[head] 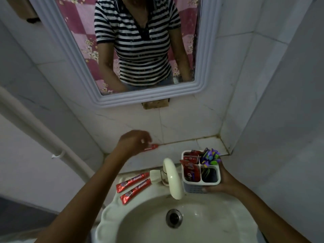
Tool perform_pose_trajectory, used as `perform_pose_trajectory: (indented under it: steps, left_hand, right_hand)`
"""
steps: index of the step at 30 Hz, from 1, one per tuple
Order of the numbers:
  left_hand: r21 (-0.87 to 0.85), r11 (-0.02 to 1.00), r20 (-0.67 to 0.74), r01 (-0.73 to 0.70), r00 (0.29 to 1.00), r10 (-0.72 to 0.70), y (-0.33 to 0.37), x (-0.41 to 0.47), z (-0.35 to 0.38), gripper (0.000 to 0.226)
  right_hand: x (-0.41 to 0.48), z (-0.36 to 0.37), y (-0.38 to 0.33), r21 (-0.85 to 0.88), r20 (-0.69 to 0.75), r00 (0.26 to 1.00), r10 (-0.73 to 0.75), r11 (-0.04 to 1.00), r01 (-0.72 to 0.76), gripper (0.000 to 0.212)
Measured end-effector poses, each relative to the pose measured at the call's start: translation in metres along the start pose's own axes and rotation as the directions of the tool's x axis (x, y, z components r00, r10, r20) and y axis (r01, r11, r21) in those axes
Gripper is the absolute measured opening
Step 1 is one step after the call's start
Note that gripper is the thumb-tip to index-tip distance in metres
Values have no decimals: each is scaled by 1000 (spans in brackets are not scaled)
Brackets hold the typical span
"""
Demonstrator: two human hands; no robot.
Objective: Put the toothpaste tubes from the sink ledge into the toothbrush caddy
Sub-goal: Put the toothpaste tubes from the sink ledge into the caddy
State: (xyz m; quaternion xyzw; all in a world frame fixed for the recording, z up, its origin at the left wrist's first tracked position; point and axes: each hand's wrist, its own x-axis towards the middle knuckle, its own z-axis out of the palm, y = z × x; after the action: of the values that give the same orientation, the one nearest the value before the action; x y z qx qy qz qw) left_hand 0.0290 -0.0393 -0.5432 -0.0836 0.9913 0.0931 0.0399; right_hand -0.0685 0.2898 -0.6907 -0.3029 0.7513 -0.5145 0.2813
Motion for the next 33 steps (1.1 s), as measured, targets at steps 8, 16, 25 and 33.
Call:
perform_pose_trajectory:
  steps: [8, 16, 25, 33]
  left_hand:
    - [247, 944, 257, 221, 924, -283, -56, -50, 117, 26]
    - [104, 975, 12, 198, 980, -201, -45, -50, 91, 19]
    - [-99, 962, -225, -253, 948, 226, 64, -28, -64, 25]
    - [131, 853, 288, -505, 843, 455, 137, 13, -7, 23]
  right_hand:
    - [-3, 0, -4, 82, 1, 1000, 3, 997, -3, 137]
    - [-7, 2, -15, 65, -23, 1000, -4, 998, 5, 135]
    - [-3, -5, 3, -43, -40, 998, 48, 998, -50, 130]
    - [-1, -1, 0, 7, -31, 999, 40, 999, -40, 133]
